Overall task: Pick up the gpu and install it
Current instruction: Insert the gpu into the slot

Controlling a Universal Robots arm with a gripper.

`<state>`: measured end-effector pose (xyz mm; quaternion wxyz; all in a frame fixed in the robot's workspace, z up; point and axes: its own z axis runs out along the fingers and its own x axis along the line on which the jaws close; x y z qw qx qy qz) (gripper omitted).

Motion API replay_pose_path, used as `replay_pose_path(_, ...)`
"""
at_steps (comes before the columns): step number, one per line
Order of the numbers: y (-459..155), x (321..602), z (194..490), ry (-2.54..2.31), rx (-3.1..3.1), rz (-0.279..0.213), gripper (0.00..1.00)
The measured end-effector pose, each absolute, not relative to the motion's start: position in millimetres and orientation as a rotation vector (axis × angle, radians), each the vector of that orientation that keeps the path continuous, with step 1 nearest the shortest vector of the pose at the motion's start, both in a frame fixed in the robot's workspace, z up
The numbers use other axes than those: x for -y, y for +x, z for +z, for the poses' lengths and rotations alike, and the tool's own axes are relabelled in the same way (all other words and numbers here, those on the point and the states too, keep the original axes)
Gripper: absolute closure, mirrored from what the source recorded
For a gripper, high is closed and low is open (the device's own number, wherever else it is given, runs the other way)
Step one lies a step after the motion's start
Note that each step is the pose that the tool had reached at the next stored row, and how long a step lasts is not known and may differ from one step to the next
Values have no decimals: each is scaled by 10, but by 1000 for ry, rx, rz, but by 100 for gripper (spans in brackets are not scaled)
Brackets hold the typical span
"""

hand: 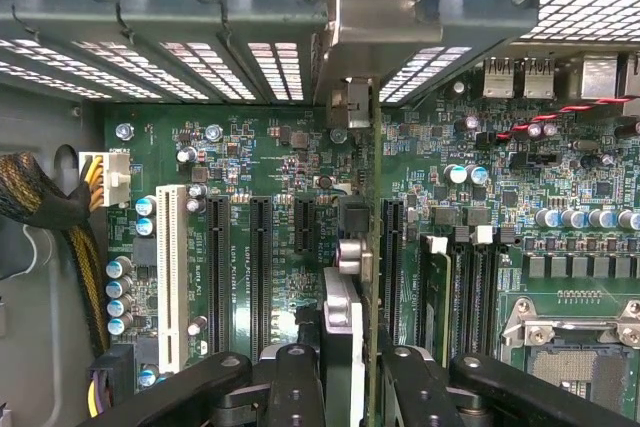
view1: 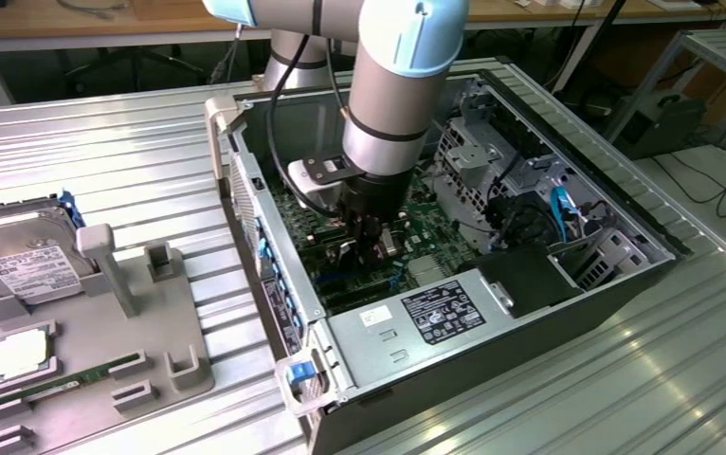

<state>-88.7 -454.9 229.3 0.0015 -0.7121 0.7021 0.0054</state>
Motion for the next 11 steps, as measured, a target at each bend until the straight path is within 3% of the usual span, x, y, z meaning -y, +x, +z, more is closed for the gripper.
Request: replay_pose_path(11,-887,4548,2267,-2234,-2203,17,72)
